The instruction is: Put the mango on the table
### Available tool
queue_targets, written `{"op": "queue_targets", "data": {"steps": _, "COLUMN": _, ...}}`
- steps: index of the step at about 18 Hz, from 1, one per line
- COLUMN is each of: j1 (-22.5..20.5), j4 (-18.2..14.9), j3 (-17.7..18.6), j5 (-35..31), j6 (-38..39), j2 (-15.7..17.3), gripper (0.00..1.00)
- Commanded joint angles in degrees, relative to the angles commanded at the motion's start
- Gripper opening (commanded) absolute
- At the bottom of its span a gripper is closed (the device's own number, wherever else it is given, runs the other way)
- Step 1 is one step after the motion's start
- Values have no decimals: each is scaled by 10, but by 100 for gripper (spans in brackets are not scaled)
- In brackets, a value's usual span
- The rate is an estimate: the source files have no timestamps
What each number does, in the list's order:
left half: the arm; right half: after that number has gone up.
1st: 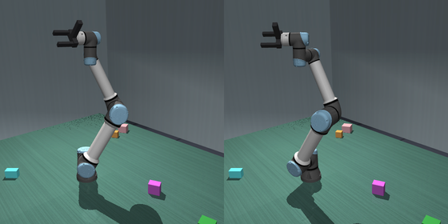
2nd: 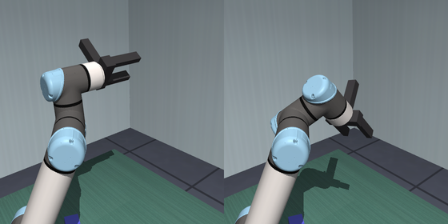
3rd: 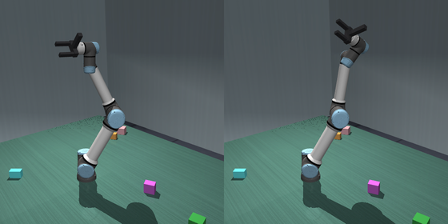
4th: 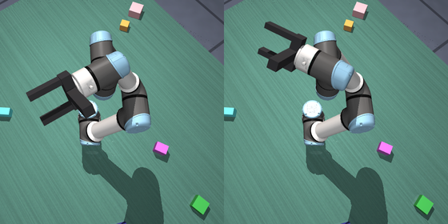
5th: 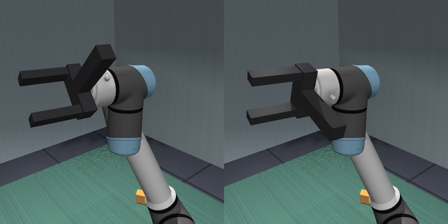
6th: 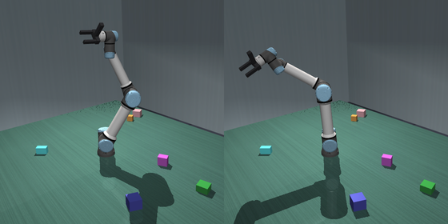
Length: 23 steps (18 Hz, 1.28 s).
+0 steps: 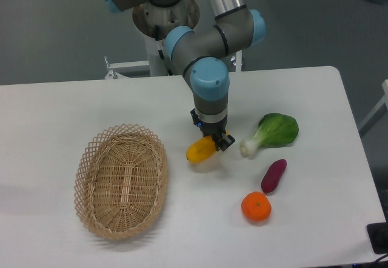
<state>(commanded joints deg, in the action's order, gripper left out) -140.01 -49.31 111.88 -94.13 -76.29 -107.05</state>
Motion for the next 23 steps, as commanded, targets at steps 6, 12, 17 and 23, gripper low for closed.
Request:
{"op": "queue_targets", "data": {"steps": 6, "j1": -1, "j4": 2, "j3": -9, "j5": 0, "j6": -1, "j2": 3, "gripper": 100}}
{"op": "queue_targets", "data": {"steps": 12, "j1": -14, "j4": -10, "j3": -78, "j5": 5, "j6": -2, "j2": 9, "gripper": 100}}
{"op": "queue_targets", "data": {"steps": 17, "j1": -45, "j4": -39, "j3": -149, "j5": 26, "j6": -7, "j2": 10, "gripper": 100}}
{"op": "queue_targets", "data": {"steps": 23, "j1": -105, "j4": -177, "j3": -280, "j5": 94, "j6": -24, "j2": 0, "gripper": 100}}
